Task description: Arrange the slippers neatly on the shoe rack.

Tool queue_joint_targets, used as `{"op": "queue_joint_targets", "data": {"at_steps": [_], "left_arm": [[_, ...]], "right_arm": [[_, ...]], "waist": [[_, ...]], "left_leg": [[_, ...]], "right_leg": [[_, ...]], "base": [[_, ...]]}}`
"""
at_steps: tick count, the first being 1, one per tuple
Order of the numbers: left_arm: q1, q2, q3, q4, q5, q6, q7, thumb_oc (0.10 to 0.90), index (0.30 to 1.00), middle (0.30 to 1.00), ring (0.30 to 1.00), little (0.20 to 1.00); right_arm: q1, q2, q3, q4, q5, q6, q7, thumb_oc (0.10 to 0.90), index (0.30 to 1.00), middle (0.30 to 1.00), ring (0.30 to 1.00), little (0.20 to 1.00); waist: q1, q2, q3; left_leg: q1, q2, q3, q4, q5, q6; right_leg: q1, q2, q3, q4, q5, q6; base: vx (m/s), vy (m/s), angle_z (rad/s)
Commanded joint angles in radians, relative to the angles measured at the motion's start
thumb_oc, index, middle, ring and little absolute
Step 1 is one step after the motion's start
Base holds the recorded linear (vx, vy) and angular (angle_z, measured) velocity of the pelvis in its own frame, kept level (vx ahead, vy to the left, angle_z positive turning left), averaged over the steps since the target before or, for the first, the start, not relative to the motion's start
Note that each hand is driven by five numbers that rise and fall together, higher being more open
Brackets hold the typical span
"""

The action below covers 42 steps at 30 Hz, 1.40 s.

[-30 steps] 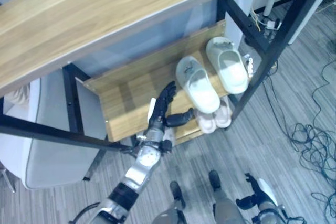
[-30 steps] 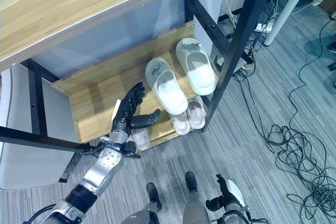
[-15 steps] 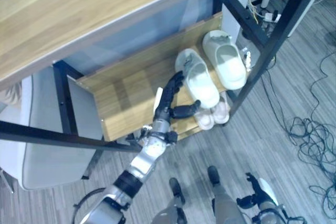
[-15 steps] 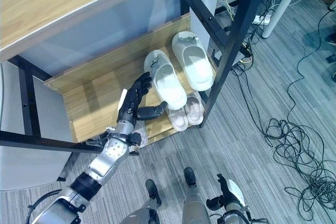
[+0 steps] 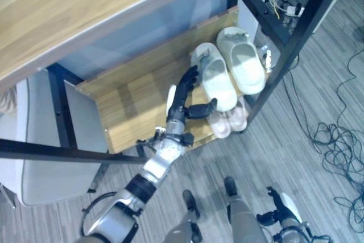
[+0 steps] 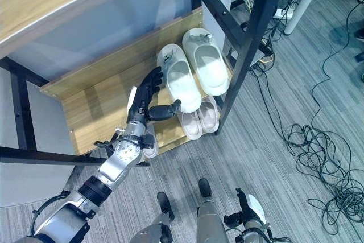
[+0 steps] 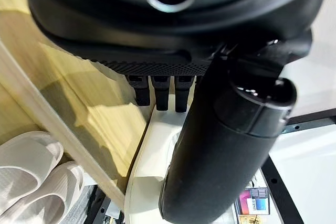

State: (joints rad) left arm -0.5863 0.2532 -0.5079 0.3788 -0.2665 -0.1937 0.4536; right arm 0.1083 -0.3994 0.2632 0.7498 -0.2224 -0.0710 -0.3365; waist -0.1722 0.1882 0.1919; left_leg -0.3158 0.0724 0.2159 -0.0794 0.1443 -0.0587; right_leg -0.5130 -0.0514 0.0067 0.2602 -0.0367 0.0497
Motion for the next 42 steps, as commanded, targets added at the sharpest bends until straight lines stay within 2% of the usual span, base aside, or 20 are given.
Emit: {"op": "queue_joint_targets", "data": {"at_steps": [1, 13, 23, 26, 29, 36, 37, 38, 40, 41, 42], "left_arm": [[-0.176, -0.028, 0.055, 0.062, 0.039, -0.064, 0.029, 0.800, 0.900, 0.900, 0.900, 0.900], [-0.239, -0.025, 0.036, 0.089, 0.041, -0.069, 0.026, 0.800, 0.900, 0.900, 0.900, 0.900], [-0.128, 0.058, 0.054, -0.080, 0.050, -0.083, -0.042, 0.800, 0.900, 0.900, 0.900, 0.900], [-0.049, 0.113, 0.082, -0.198, 0.035, -0.108, -0.087, 0.800, 0.900, 0.900, 0.900, 0.900], [0.002, 0.135, 0.104, -0.260, 0.016, -0.116, -0.107, 0.800, 0.900, 0.900, 0.900, 0.900], [0.232, 0.196, 0.186, -0.432, -0.065, -0.128, -0.229, 0.800, 0.900, 0.900, 0.900, 0.900], [0.233, 0.196, 0.187, -0.433, -0.065, -0.128, -0.229, 0.800, 0.900, 0.900, 0.900, 0.900], [0.311, 0.202, 0.208, -0.463, -0.090, -0.129, -0.265, 0.800, 0.900, 0.900, 0.900, 0.900], [0.400, 0.201, 0.235, -0.495, -0.125, -0.123, -0.304, 0.800, 0.900, 0.900, 0.900, 0.900], [0.406, 0.203, 0.237, -0.500, -0.127, -0.121, -0.305, 0.800, 0.900, 0.900, 0.900, 0.900], [0.486, 0.199, 0.253, -0.509, -0.162, -0.108, -0.348, 0.800, 0.900, 0.900, 0.900, 0.900]], "right_arm": [[0.045, -0.031, 0.031, -0.055, 0.030, -0.046, -0.031, 0.800, 0.900, 0.900, 0.900, 0.900], [0.047, -0.036, 0.032, -0.047, 0.035, -0.053, -0.027, 0.800, 0.900, 0.900, 0.900, 0.900], [0.026, -0.024, 0.026, -0.032, 0.036, -0.049, -0.001, 0.800, 0.900, 0.900, 0.900, 0.900], [-0.002, -0.017, 0.025, -0.007, 0.036, -0.046, 0.013, 0.800, 0.900, 0.900, 0.900, 0.900], [-0.010, -0.015, 0.022, -0.005, 0.035, -0.043, 0.020, 0.800, 0.900, 0.900, 0.900, 0.900], [-0.020, 0.011, 0.014, 0.030, 0.023, -0.032, 0.053, 0.800, 0.900, 0.900, 0.900, 0.900], [-0.020, 0.011, 0.015, 0.030, 0.023, -0.032, 0.053, 0.800, 0.900, 0.900, 0.900, 0.900], [-0.027, 0.020, 0.016, 0.056, 0.015, -0.026, 0.058, 0.800, 0.900, 0.900, 0.900, 0.900], [-0.030, 0.027, 0.009, 0.066, 0.010, -0.022, 0.065, 0.800, 0.900, 0.900, 0.900, 0.900], [-0.028, 0.027, 0.011, 0.065, 0.009, -0.022, 0.065, 0.800, 0.900, 0.900, 0.900, 0.900], [-0.031, 0.034, 0.009, 0.088, 0.010, -0.021, 0.073, 0.800, 0.900, 0.900, 0.900, 0.900]], "waist": [[-0.045, -0.051, -0.017], [-0.050, -0.056, -0.024], [-0.013, -0.061, -0.039], [0.010, -0.066, -0.048], [0.019, -0.074, -0.054], [0.075, -0.115, -0.096], [0.074, -0.115, -0.096], [0.095, -0.124, -0.106], [0.116, -0.137, -0.114], [0.113, -0.137, -0.115], [0.132, -0.150, -0.126]], "left_leg": [[0.103, 0.013, -0.012, -0.008, -0.069, -0.071], [0.101, 0.021, -0.015, -0.008, -0.070, -0.072], [0.128, 0.021, -0.036, -0.008, -0.067, -0.072], [0.145, 0.023, -0.048, -0.008, -0.068, -0.073], [0.156, 0.023, -0.056, -0.008, -0.069, -0.074], [0.196, 0.016, -0.095, -0.008, -0.078, -0.073], [0.196, 0.016, -0.096, -0.008, -0.078, -0.073], [0.206, 0.013, -0.108, -0.008, -0.079, -0.073], [0.215, 0.011, -0.126, -0.008, -0.081, -0.072], [0.217, 0.010, -0.127, -0.008, -0.082, -0.072], [0.230, 0.007, -0.143, -0.008, -0.085, -0.071]], "right_leg": [[0.174, -0.036, -0.067, -0.337, 0.116, 0.073], [0.175, -0.030, -0.067, -0.336, 0.113, 0.073], [0.229, -0.026, -0.096, -0.336, 0.096, 0.072], [0.259, -0.027, -0.117, -0.336, 0.090, 0.074], [0.277, -0.029, -0.128, -0.336, 0.089, 0.075], [0.354, -0.042, -0.190, -0.339, 0.084, 0.080], [0.354, -0.042, -0.191, -0.339, 0.083, 0.080], [0.377, -0.045, -0.210, -0.339, 0.080, 0.080], [0.404, -0.050, -0.232, -0.338, 0.074, 0.079], [0.407, -0.050, -0.234, -0.338, 0.073, 0.080], [0.433, -0.053, -0.254, -0.337, 0.071, 0.079]], "base": [[0.00, -0.014, 0.03], [0.00, -0.004, 0.01], [0.00, -0.011, 0.05], [0.00, -0.007, 0.10], [0.00, -0.014, 0.21], [0.00, -0.005, 0.24], [-0.01, -0.002, 0.34], [-0.01, 0.007, 0.32], [-0.01, 0.012, 0.31], [0.01, -0.001, 0.35], [0.01, -0.003, 0.35]]}}
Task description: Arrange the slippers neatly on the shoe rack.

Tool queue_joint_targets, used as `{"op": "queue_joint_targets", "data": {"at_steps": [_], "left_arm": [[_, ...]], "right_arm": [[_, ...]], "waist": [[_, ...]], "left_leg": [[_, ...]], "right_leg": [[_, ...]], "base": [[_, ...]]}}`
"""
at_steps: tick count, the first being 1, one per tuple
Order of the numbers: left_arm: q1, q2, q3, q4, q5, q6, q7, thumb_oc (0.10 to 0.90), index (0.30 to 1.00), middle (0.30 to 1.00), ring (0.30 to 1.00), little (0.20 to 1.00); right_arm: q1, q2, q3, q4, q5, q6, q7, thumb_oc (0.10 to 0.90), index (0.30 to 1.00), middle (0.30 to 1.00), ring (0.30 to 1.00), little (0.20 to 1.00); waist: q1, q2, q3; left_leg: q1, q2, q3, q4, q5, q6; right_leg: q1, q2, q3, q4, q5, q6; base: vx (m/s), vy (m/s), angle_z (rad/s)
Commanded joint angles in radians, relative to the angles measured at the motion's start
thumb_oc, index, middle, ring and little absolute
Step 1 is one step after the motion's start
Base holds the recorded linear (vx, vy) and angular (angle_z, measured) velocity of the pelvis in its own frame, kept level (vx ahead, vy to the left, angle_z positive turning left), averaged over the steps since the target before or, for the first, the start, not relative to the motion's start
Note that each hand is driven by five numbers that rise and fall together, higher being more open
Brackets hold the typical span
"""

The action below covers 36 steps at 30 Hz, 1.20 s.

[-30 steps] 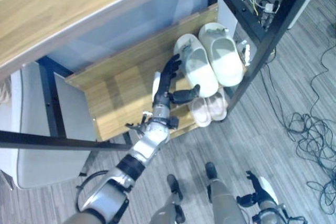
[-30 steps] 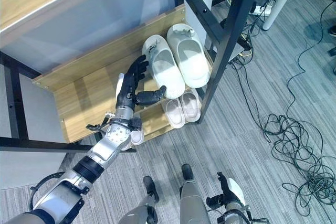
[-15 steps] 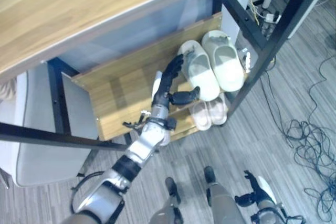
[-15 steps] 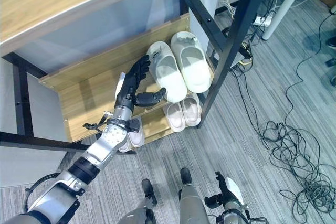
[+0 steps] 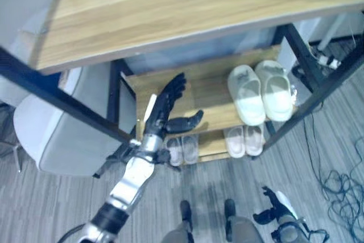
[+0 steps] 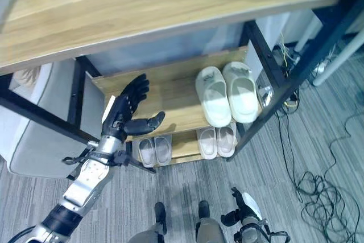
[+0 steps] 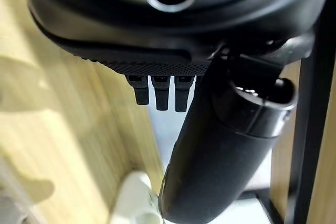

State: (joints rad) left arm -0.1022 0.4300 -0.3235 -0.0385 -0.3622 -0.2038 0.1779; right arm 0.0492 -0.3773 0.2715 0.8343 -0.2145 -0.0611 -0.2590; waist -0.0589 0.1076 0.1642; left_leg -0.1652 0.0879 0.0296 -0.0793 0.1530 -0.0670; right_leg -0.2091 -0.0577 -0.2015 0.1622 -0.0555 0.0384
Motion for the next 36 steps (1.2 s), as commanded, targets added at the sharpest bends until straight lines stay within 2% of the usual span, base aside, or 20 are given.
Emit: {"op": "queue_joint_targets", "data": {"at_steps": [1, 2, 6, 9, 13, 15, 20, 27, 28, 29, 32, 36], "left_arm": [[0.003, 0.022, 0.070, -0.092, -0.066, -0.098, -0.072, 0.800, 0.900, 0.900, 0.900, 0.900], [0.071, 0.025, 0.077, -0.087, -0.088, -0.077, -0.109, 0.800, 0.900, 0.900, 0.900, 0.900], [0.191, 0.047, 0.078, -0.021, -0.079, -0.035, -0.164, 0.800, 0.900, 0.900, 0.900, 0.900], [0.236, 0.088, 0.075, 0.059, -0.021, -0.015, -0.189, 0.800, 0.900, 0.900, 0.900, 0.900], [0.263, 0.088, 0.074, 0.215, 0.049, 0.008, -0.190, 0.800, 0.900, 0.900, 0.900, 0.900], [0.257, 0.085, 0.069, 0.261, 0.080, 0.011, -0.183, 0.800, 0.900, 0.900, 0.900, 0.900], [0.229, 0.035, 0.069, 0.544, 0.231, 0.042, -0.141, 0.800, 0.900, 0.900, 0.900, 0.900], [0.140, -0.074, 0.098, 0.924, 0.326, 0.068, -0.074, 0.800, 0.900, 0.900, 0.900, 0.900], [0.137, -0.075, 0.098, 0.928, 0.327, 0.066, -0.073, 0.800, 0.900, 0.900, 0.900, 0.900], [0.114, -0.094, 0.109, 1.021, 0.346, 0.076, -0.058, 0.800, 0.900, 0.900, 0.900, 0.900], [0.084, -0.114, 0.118, 1.165, 0.396, 0.093, -0.027, 0.800, 0.900, 0.900, 0.900, 0.900], [0.077, -0.125, 0.142, 1.228, 0.395, 0.107, -0.017, 0.800, 0.900, 0.900, 0.900, 0.900]], "right_arm": [[0.028, 0.012, 0.001, 0.004, 0.002, -0.031, -0.004, 0.800, 0.900, 0.900, 0.900, 0.900], [0.019, 0.015, -0.001, 0.017, -0.002, -0.025, 0.003, 0.800, 0.900, 0.900, 0.900, 0.900], [0.001, 0.022, 0.014, 0.074, -0.012, -0.018, 0.017, 0.800, 0.900, 0.900, 0.900, 0.900], [-0.011, 0.026, 0.020, 0.111, -0.014, -0.015, 0.029, 0.800, 0.900, 0.900, 0.900, 0.900], [-0.017, 0.034, 0.030, 0.159, -0.019, -0.008, 0.038, 0.800, 0.900, 0.900, 0.900, 0.900], [-0.021, 0.037, 0.030, 0.177, -0.017, -0.007, 0.040, 0.800, 0.900, 0.900, 0.900, 0.900], [-0.042, 0.060, 0.030, 0.262, -0.006, 0.007, 0.045, 0.800, 0.900, 0.900, 0.900, 0.900], [-0.078, 0.081, 0.032, 0.355, -0.002, 0.022, 0.044, 0.800, 0.900, 0.900, 0.900, 0.900], [-0.079, 0.081, 0.032, 0.355, -0.002, 0.022, 0.043, 0.800, 0.900, 0.900, 0.900, 0.900], [-0.088, 0.086, 0.030, 0.379, 0.003, 0.025, 0.041, 0.800, 0.900, 0.900, 0.900, 0.900], [-0.100, 0.091, 0.023, 0.416, 0.014, 0.028, 0.040, 0.800, 0.900, 0.900, 0.900, 0.900], [-0.105, 0.089, 0.016, 0.435, 0.021, 0.033, 0.044, 0.800, 0.900, 0.900, 0.900, 0.900]], "waist": [[0.018, -0.070, -0.097], [0.039, -0.082, -0.104], [0.072, -0.108, -0.117], [0.086, -0.122, -0.125], [0.095, -0.136, -0.131], [0.096, -0.139, -0.131], [0.091, -0.144, -0.134], [0.081, -0.149, -0.139], [0.082, -0.149, -0.138], [0.078, -0.150, -0.141], [0.074, -0.151, -0.145], [0.072, -0.150, -0.149]], "left_leg": [[0.080, -0.009, 0.042, -0.008, -0.094, -0.063], [0.089, -0.012, 0.030, -0.008, -0.096, -0.060], [0.107, -0.017, 0.002, -0.008, -0.101, -0.053], [0.116, -0.020, -0.013, -0.008, -0.106, -0.049], [0.129, -0.027, -0.028, -0.008, -0.112, -0.040], [0.132, -0.029, -0.029, -0.008, -0.114, -0.038], [0.142, -0.038, -0.025, -0.008, -0.123, -0.023], [0.151, -0.044, -0.001, -0.008, -0.134, -0.014], [0.151, -0.044, -0.001, -0.008, -0.134, -0.014], [0.153, -0.045, 0.006, -0.008, -0.136, -0.013], [0.159, -0.046, 0.018, -0.008, -0.141, -0.011], [0.163, -0.047, 0.024, -0.008, -0.144, -0.010]], "right_leg": [[0.130, -0.047, -0.047, -0.239, 0.090, 0.091], [0.150, -0.048, -0.065, -0.237, 0.085, 0.091], [0.192, -0.052, -0.098, -0.233, 0.078, 0.091], [0.213, -0.055, -0.119, -0.229, 0.072, 0.093], [0.231, -0.060, -0.129, -0.220, 0.067, 0.095], [0.235, -0.062, -0.131, -0.218, 0.065, 0.096], [0.236, -0.072, -0.125, -0.212, 0.070, 0.101], [0.227, -0.079, -0.095, -0.218, 0.085, 0.108], [0.227, -0.079, -0.094, -0.218, 0.085, 0.108], [0.224, -0.080, -0.087, -0.220, 0.088, 0.109], [0.220, -0.081, -0.073, -0.223, 0.094, 0.111], [0.222, -0.082, -0.066, -0.224, 0.095, 0.112]], "base": [[0.02, 0.011, 0.47], [0.00, 0.024, 0.40], [0.01, 0.038, 0.34], [0.02, 0.031, 0.27], [0.02, 0.046, 0.17], [0.01, 0.041, 0.06], [0.00, 0.070, -0.01], [0.00, 0.060, -0.09], [0.00, 0.056, -0.14], [0.00, 0.042, -0.15], [0.01, 0.050, -0.16], [0.01, 0.031, -0.12]]}}
